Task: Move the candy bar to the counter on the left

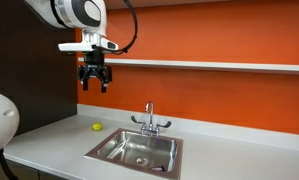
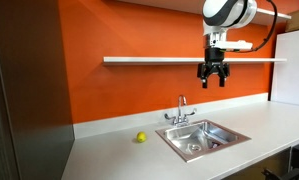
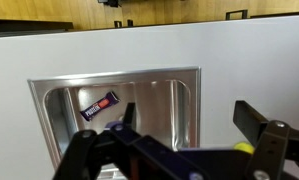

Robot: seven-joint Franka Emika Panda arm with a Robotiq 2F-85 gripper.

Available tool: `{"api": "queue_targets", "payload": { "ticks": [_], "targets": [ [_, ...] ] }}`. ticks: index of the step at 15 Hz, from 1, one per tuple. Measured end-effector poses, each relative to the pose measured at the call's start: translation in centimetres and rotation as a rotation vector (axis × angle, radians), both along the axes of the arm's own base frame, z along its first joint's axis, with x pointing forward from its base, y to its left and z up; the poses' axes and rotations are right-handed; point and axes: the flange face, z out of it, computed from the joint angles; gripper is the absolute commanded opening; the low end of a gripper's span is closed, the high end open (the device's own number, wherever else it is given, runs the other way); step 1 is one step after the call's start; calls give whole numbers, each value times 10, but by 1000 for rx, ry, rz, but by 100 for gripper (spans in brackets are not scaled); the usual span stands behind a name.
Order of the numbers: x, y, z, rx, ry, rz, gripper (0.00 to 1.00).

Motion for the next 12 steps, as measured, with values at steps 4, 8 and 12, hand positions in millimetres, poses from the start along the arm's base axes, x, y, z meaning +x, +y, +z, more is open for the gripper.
{"api": "queue_targets", "payload": {
  "ticks": [4,8,12],
  "targets": [
    [10,-3,-10,1,-4,-6,100],
    [37,-16,-44,0,-6,-38,100],
    [72,-29,-83,-2,-9,-65,100]
  ]
}}
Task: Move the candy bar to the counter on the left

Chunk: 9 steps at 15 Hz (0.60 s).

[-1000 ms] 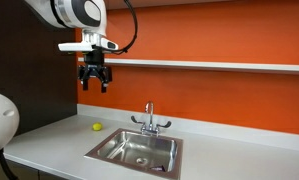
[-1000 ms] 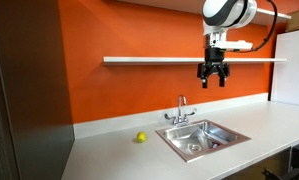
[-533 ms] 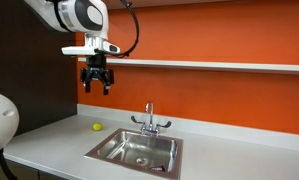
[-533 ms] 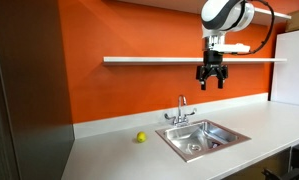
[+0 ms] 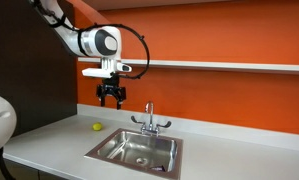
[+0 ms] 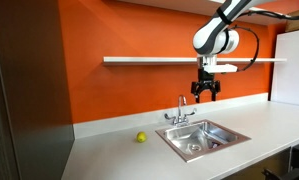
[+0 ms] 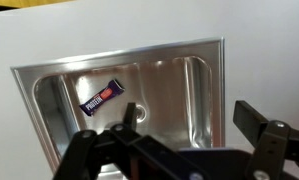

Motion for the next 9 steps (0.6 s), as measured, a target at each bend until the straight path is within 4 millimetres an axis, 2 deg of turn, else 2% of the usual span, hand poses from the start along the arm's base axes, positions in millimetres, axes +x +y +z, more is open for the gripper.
{"api": "queue_targets", "payload": {
  "ticks": [4,9],
  "targets": [
    [34,-14,-34,-5,0,-27,100],
    [65,-38,-85,-14,17,-71,100]
  ]
}}
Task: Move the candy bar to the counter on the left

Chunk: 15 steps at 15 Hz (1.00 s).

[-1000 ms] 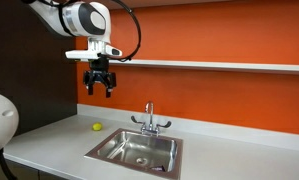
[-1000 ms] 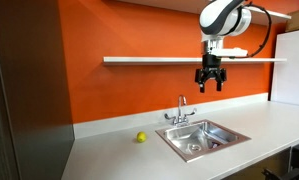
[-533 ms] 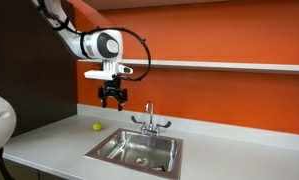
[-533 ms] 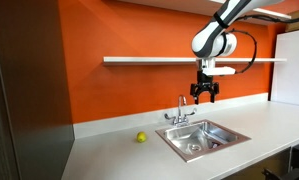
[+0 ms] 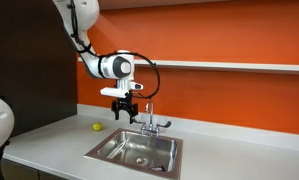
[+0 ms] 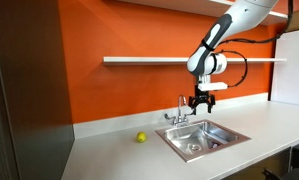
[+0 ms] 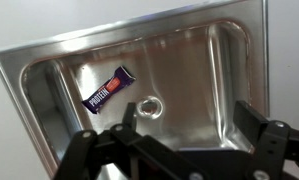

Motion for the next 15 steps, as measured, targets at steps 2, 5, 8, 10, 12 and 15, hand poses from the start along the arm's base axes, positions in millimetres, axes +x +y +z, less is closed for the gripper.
{"api": "queue_targets", "payload": {
  "ticks": [2,5,8,10,12,15],
  "targets": [
    [9,-7,-21,-4,13,-13,100],
    [20,-17,-53,-10,30,-36,100],
    [27,-28,-83,-19,45,-62,100],
    [30,-36,-101,-18,50,-80,100],
    [32,-42,-117,-13,53,-103,100],
    [34,-50,-138,-8,56,-131,100]
  ]
}}
